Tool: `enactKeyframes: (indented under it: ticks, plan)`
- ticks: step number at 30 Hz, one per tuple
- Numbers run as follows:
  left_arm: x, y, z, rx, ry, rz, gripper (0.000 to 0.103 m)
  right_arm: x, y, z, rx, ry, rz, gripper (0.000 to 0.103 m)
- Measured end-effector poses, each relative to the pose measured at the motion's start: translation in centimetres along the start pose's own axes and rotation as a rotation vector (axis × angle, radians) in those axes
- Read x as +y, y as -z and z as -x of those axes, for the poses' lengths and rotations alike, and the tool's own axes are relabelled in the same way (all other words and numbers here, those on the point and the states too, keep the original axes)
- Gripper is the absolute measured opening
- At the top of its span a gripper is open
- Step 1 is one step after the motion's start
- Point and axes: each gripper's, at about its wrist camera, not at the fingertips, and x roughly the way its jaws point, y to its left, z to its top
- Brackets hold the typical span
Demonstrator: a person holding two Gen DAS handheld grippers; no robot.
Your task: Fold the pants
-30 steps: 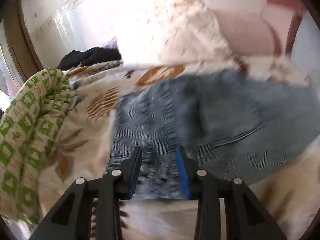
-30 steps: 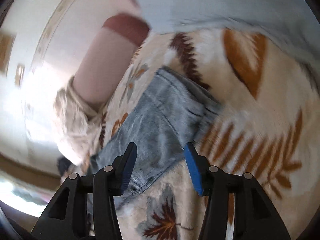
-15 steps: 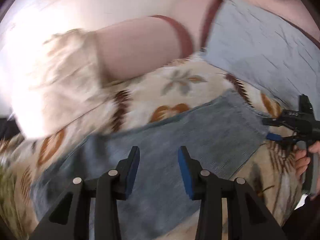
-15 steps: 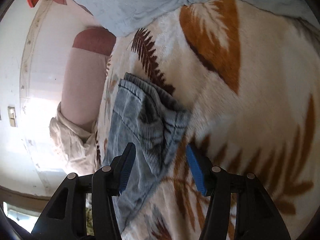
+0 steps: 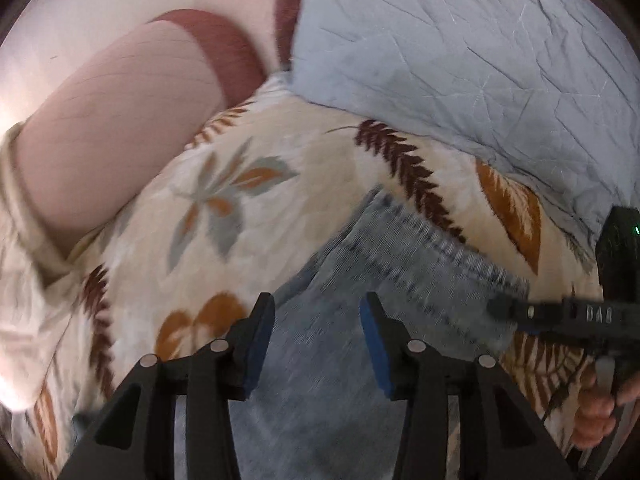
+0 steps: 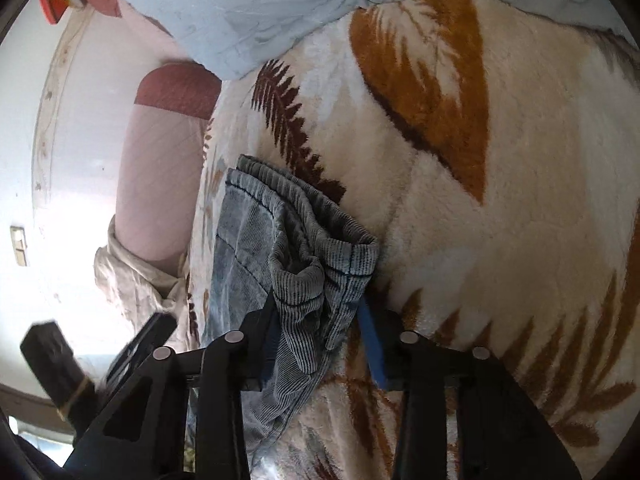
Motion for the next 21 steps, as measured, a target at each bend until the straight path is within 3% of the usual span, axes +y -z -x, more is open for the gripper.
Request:
enactKeyframes:
  ticks: [9, 15, 21]
  plan:
    - [-2.9, -3.9, -4.0, 0.054, 0.122, -0.092, 0.047, -0.6, -0.3, 0.3, 0.014, -0.011, -0.03, 0.028]
    - [-4.5, -4.7, -5.6, 0.088, 0.155, -0.181, 0.047, -0.7, -0.4, 0.2, 0.018, -0.012, -0.042, 0.028]
    - [-4.0, -5.8, -7.0, 0.09, 0.155, -0.159, 0.047, -0.7, -0.4, 0.2, 0.017, -0.011, -0.037, 0.028]
